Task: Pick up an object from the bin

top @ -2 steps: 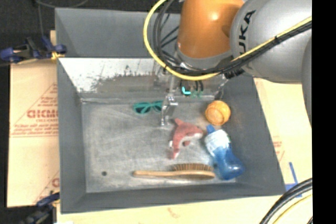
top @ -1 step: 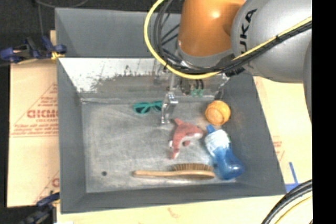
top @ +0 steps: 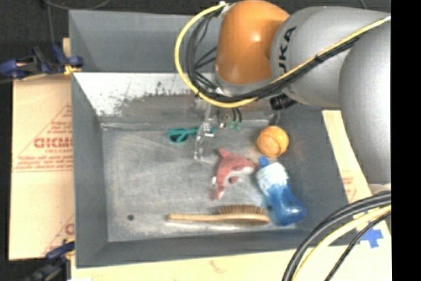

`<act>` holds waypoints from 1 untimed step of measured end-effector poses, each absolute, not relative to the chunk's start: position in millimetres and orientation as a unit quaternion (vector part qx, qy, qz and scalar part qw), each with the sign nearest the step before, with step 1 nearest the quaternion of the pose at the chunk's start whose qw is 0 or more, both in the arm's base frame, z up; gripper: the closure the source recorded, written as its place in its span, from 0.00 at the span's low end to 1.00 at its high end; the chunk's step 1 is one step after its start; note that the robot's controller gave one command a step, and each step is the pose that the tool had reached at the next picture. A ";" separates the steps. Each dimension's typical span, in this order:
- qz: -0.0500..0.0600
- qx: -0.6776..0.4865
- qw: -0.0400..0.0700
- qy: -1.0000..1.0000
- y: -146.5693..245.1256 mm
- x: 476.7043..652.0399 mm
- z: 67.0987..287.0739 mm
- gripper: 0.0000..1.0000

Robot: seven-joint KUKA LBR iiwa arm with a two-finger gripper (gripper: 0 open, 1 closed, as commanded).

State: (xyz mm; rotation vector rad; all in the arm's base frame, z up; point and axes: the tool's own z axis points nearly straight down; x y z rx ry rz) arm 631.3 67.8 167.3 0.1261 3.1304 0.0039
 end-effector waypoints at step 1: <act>-0.001 0.010 0.000 1.000 50.4 646.8 149.8 0.00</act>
Offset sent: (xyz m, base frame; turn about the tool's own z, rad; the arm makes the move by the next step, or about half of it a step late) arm 0.0154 -0.0029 -0.0421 0.2959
